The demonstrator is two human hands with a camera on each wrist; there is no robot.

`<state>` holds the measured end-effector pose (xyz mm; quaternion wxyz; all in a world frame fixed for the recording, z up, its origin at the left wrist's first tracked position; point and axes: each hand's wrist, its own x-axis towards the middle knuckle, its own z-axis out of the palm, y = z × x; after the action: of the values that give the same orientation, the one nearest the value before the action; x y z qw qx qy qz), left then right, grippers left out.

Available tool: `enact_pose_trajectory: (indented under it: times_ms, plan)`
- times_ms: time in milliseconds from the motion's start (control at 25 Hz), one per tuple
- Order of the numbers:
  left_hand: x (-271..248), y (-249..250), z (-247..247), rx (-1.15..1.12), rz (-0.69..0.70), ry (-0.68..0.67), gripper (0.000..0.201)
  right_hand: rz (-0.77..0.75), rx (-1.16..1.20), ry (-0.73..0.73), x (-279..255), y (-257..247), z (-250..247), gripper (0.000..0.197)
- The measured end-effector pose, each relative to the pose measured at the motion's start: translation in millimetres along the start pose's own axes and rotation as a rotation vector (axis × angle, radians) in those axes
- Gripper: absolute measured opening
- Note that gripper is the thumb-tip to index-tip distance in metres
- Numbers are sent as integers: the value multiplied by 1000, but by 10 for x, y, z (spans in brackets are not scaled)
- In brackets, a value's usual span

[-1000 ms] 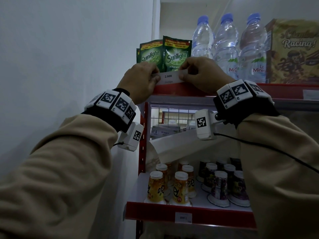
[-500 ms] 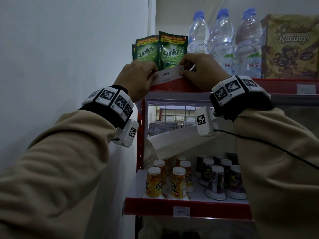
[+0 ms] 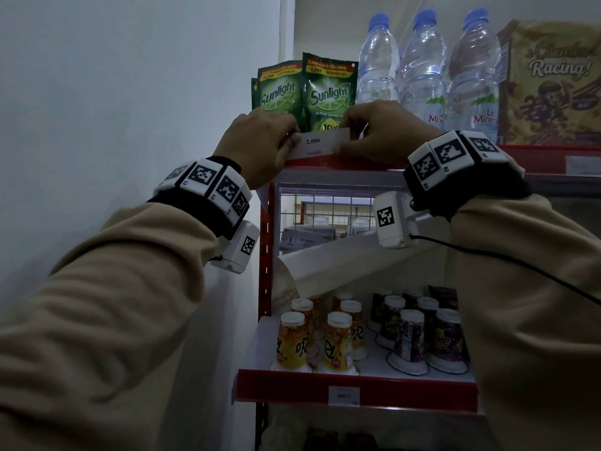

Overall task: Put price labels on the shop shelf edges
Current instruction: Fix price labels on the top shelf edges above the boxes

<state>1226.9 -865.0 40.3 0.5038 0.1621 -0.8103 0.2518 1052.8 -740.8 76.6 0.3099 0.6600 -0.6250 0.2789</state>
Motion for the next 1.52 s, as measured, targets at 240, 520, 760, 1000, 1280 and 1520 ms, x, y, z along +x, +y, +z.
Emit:
enact_pose_trajectory:
  times_ms: [240,520,760,1000,1280,1520]
  plan:
    - [17,-55,-23,-68,-48,2,28,3,-28,-49,-10,-26,-16,25]
    - [28,-65,-34,-102,-36,-4,30,17,-39,-83,-10,-45,-21,22]
    - [24,-88,-27,-176,-74,-18,27,27,-27,-94,-17,-59,-31,23]
    - [19,-114,-18,-202,-97,2,23,19,-14,-57,-42,-36,2,21]
    - [-13,-91,-41,-241,-114,14,16,14,53,63,-112,-24,66,21]
    - [-96,-48,-77,-130,-151,68,15,23,75,190,-221,-18,166,19]
